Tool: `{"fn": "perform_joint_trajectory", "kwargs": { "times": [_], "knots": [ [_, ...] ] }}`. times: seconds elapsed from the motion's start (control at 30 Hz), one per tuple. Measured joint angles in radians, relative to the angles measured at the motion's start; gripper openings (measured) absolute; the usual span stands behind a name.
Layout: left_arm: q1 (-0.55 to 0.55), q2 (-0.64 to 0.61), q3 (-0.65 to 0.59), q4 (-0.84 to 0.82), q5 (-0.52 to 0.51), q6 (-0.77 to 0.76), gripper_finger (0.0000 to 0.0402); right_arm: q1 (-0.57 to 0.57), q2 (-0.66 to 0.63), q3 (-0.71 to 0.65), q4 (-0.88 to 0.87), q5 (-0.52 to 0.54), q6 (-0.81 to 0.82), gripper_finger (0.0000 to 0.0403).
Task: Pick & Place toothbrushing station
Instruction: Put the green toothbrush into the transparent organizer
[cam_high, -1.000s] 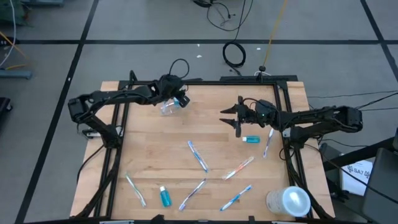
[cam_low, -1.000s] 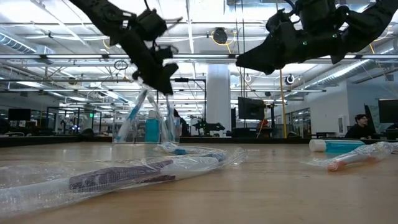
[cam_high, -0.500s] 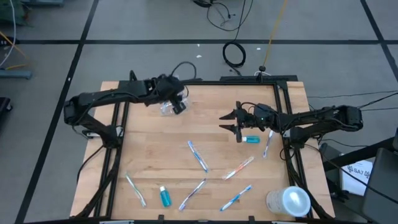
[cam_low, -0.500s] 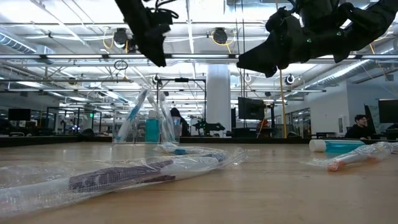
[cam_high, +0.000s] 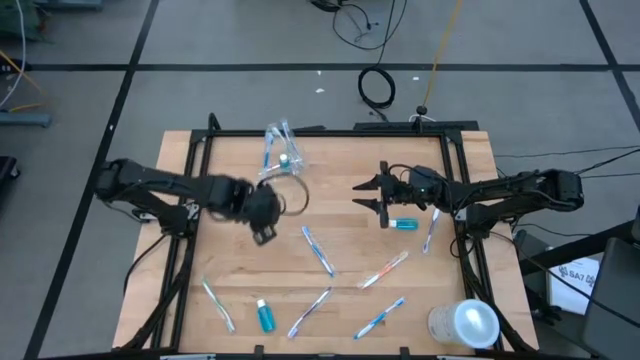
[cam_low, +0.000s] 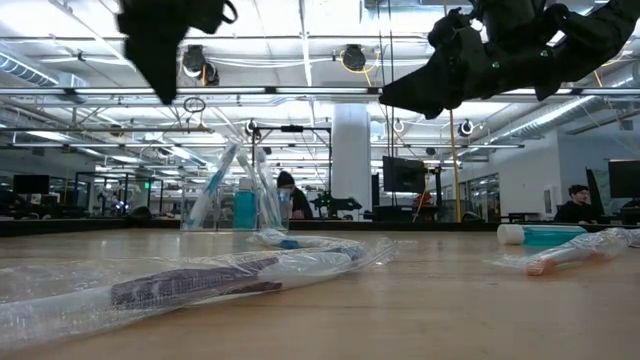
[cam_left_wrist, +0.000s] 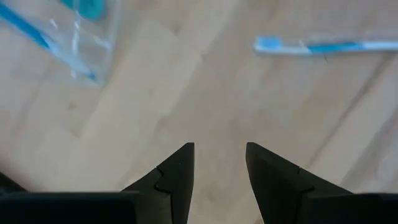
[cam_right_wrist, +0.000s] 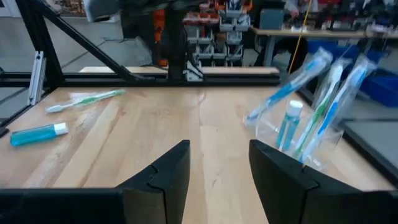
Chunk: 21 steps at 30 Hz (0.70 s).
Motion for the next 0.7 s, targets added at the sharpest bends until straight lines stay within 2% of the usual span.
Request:
{"fn": "perform_joint_trajectory", "kwargs": {
  "times": [0.1,0.2,0.3,0.43,0.57,0.7],
  "knots": [
    [-0.11,0.0,-0.034,-0.009,0.003,-0.097,0.0152,0.0,0.0,0.0,0.023,0.0,-0.053,0.0155],
    [-0.222,0.0,-0.068,-0.007,0.056,-0.14,0.0152,0.0,0.0,0.0,0.059,0.0,-0.093,0.0155],
    [-0.332,0.0,-0.103,-0.007,0.138,-0.049,0.0152,0.0,0.0,0.0,0.092,0.0,-0.136,0.0155],
    [-0.461,0.0,-0.171,0.041,0.175,0.044,0.0152,0.0,0.0,0.0,0.14,0.0,-0.191,0.0155],
    [-0.559,0.0,-0.261,0.251,0.275,0.071,0.0152,0.0,0.0,0.0,0.166,0.0,-0.227,0.0155],
    [-0.658,0.002,-0.364,0.57,0.288,0.153,0.0152,0.0,0.0,0.0,0.166,0.0,-0.273,0.0155]
  ]
}}
